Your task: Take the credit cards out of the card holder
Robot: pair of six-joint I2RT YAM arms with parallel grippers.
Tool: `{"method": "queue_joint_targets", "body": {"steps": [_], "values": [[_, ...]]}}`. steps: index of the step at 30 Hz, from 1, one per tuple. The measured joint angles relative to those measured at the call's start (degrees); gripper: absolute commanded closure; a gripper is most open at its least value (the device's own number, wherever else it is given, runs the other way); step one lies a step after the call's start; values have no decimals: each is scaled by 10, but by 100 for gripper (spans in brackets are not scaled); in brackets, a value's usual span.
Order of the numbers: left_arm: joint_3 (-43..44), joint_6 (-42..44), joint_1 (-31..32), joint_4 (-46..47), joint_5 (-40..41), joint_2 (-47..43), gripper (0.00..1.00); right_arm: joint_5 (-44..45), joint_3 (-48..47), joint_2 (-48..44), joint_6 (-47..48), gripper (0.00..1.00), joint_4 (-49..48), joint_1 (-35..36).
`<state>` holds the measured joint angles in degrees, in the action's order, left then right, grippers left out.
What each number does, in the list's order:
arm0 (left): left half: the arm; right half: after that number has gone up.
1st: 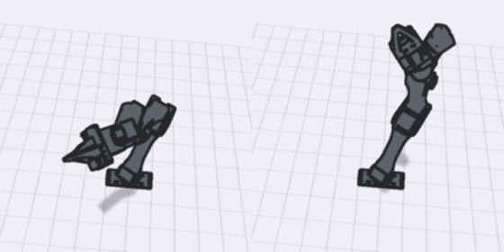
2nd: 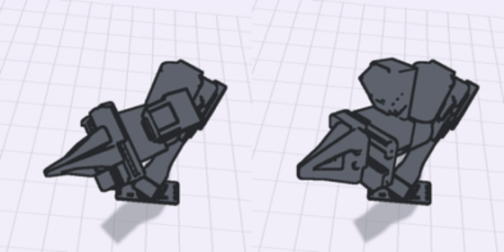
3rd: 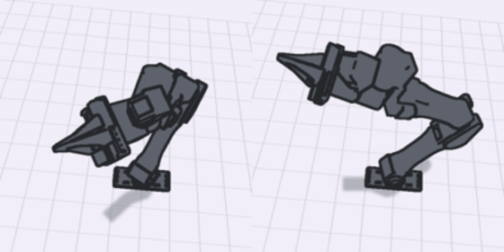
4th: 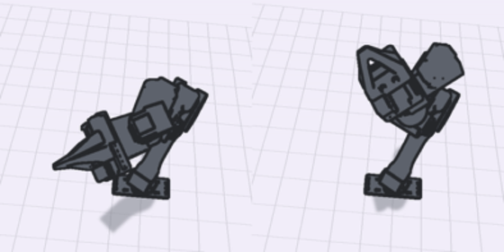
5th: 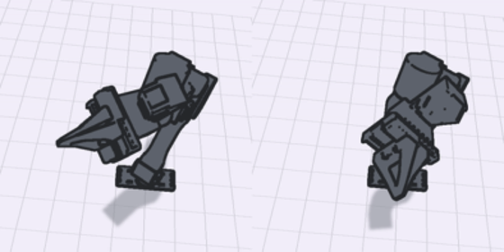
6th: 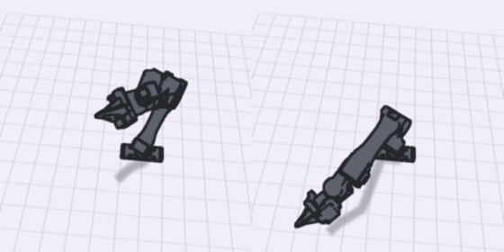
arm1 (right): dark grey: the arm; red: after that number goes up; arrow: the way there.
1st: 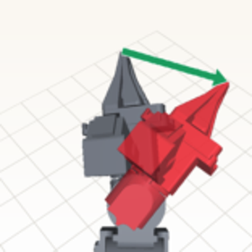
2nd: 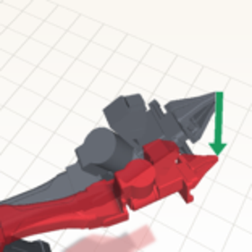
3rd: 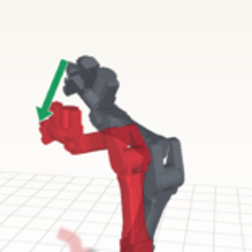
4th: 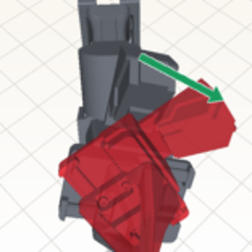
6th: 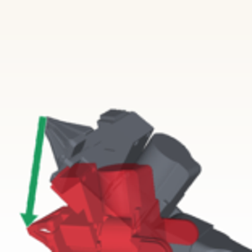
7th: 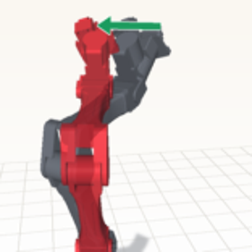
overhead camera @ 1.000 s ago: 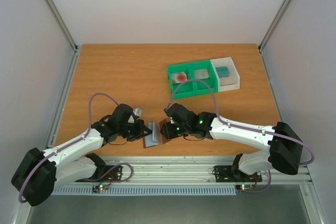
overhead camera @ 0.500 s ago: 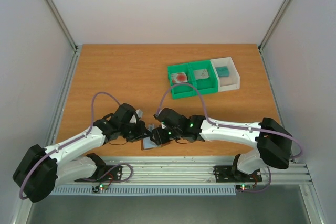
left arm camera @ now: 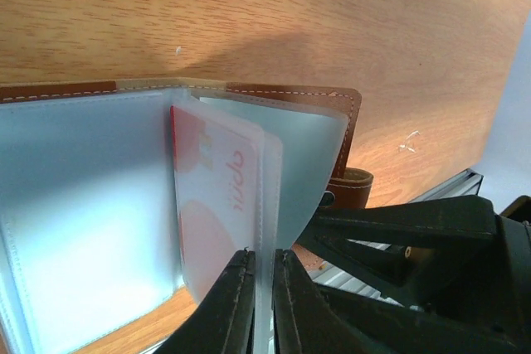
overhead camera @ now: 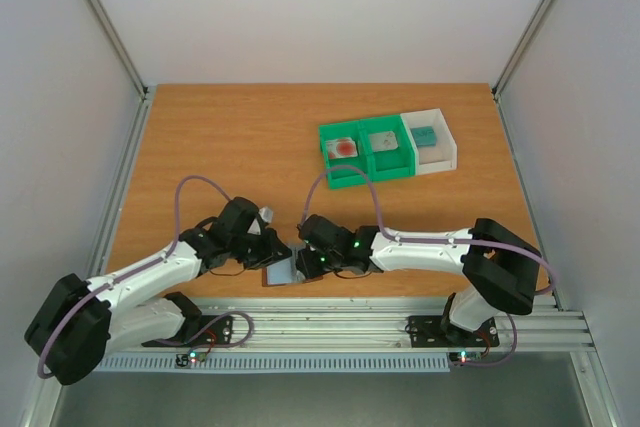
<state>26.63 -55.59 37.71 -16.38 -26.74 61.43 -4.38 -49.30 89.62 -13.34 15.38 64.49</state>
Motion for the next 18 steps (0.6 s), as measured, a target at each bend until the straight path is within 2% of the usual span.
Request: {"method": "queue_joint_targets", "body": {"steps": [11, 18], "values": [[-11, -10, 0, 29, -1, 0, 91, 8, 33, 0, -14, 74, -22, -6], [-18, -14, 0, 43, -5, 0, 95, 14, 40, -19, -20, 67, -22, -6]]}}
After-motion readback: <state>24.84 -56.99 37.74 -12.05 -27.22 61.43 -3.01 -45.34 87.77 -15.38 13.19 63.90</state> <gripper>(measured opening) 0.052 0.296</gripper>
